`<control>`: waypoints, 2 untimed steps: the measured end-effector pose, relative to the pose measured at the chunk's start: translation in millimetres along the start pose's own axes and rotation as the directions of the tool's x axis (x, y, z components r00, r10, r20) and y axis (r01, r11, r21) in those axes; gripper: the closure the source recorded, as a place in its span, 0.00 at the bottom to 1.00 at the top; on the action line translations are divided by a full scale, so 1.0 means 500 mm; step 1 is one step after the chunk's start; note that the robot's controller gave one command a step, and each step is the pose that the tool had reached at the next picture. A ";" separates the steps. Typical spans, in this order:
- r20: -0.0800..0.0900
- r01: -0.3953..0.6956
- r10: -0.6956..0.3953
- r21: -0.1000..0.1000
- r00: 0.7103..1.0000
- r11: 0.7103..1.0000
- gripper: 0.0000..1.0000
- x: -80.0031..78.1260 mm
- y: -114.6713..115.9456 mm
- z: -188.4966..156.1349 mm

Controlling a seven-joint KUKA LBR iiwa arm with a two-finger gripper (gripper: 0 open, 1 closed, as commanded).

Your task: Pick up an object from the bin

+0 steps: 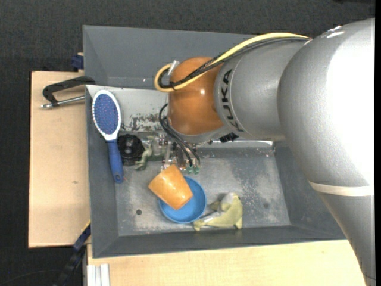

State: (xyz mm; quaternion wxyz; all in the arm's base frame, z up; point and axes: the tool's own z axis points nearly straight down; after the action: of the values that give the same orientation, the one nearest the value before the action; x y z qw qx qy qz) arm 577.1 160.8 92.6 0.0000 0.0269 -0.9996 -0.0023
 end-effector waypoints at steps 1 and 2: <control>-0.001 0.130 -0.130 0.004 0.991 0.991 0.00 0.142 -0.073 0.044; 0.003 0.130 -0.130 0.003 0.992 0.992 1.00 0.138 -0.071 0.043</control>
Offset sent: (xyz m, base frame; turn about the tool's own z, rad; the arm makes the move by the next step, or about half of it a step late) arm -0.0686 -0.0404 -0.0226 -0.1309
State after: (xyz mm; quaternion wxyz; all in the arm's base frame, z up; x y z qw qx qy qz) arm 509.9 121.5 71.1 -0.0019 0.0917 -0.9958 -0.0010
